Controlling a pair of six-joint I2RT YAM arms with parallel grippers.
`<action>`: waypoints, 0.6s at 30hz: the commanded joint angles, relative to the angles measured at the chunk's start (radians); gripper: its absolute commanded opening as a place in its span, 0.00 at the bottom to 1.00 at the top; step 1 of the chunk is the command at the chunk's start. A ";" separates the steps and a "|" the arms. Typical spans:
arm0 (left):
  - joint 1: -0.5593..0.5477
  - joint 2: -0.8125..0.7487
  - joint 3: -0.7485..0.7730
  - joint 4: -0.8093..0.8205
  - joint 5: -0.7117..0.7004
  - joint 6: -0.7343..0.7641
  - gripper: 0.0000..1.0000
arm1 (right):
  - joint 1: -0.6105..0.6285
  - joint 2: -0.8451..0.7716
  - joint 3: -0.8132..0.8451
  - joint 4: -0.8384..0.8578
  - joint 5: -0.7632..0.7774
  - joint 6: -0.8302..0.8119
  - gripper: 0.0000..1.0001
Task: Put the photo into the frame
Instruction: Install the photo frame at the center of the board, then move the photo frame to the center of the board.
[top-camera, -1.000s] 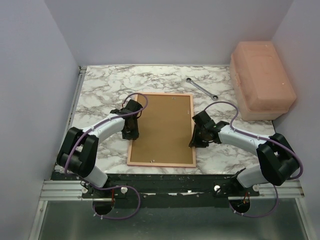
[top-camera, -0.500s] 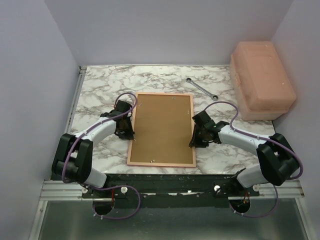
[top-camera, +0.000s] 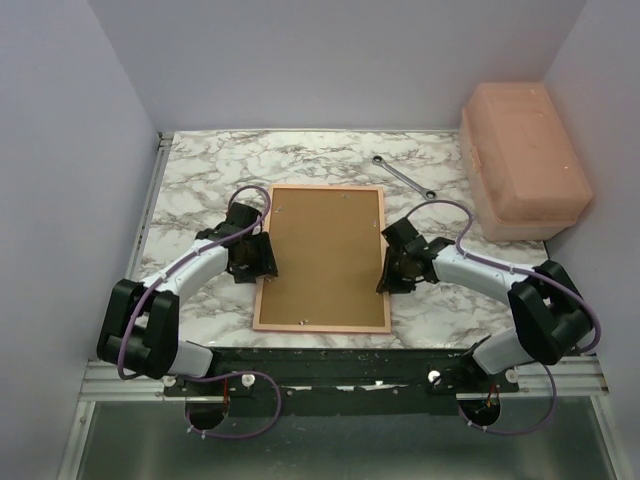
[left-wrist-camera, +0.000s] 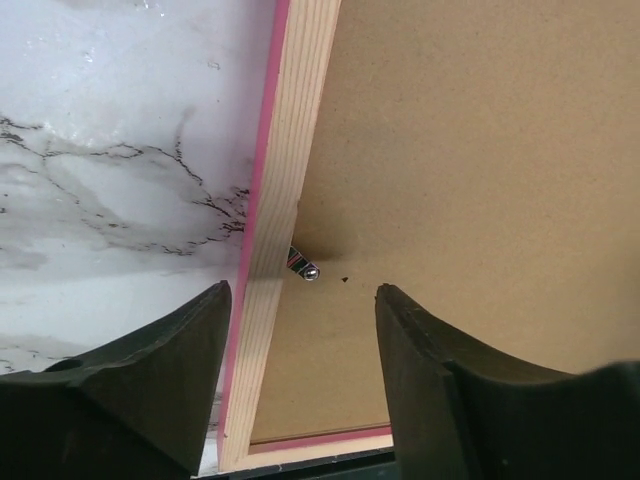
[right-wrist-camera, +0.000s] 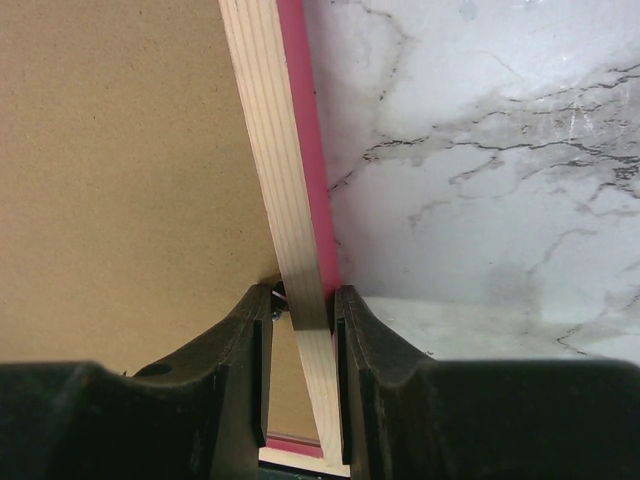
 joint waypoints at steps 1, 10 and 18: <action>0.003 -0.049 -0.005 -0.016 0.008 -0.009 0.64 | 0.005 0.048 0.030 -0.039 0.030 -0.043 0.36; 0.018 0.027 0.004 0.015 0.057 -0.010 0.68 | -0.066 0.123 0.153 -0.032 0.025 -0.094 0.84; -0.025 0.023 -0.049 0.136 0.271 -0.053 0.68 | -0.073 0.146 0.172 -0.005 -0.126 -0.098 0.84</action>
